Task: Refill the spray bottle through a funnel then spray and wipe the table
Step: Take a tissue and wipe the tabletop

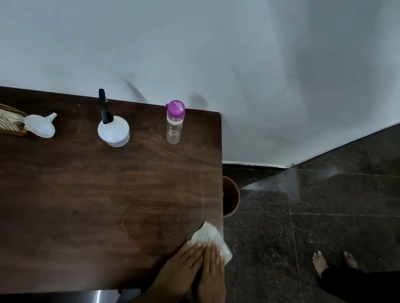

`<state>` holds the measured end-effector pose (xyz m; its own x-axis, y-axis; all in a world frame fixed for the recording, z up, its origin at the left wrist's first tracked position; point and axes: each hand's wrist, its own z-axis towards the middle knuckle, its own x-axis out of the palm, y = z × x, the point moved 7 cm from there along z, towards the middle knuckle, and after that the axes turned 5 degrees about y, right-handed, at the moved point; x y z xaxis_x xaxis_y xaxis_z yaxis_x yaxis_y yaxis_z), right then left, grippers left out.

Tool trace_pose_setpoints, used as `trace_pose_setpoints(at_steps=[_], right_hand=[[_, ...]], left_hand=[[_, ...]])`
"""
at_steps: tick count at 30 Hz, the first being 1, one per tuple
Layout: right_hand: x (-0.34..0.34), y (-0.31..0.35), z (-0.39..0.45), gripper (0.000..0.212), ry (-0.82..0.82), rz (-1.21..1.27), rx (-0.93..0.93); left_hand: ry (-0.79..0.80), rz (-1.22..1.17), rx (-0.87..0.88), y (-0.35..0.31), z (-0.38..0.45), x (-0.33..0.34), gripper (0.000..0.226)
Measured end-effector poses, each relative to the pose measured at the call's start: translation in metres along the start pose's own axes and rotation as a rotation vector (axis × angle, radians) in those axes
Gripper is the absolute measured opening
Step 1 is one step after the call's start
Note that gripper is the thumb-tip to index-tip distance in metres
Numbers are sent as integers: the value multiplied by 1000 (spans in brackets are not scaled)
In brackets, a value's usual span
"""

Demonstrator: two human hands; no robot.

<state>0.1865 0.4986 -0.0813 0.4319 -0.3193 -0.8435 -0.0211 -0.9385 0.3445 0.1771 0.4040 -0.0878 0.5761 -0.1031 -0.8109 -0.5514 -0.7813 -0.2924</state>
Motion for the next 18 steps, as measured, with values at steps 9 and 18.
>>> trace_pose_setpoints(at_steps=[9, 18], right_hand=[[-50, 39, 170, 70, 36, -183, -69], [17, 175, 119, 65, 27, 3, -303]], left_hand=[[-117, -60, -271, 124, 58, -112, 72], [-291, -92, -353, 190, -70, -31, 57]])
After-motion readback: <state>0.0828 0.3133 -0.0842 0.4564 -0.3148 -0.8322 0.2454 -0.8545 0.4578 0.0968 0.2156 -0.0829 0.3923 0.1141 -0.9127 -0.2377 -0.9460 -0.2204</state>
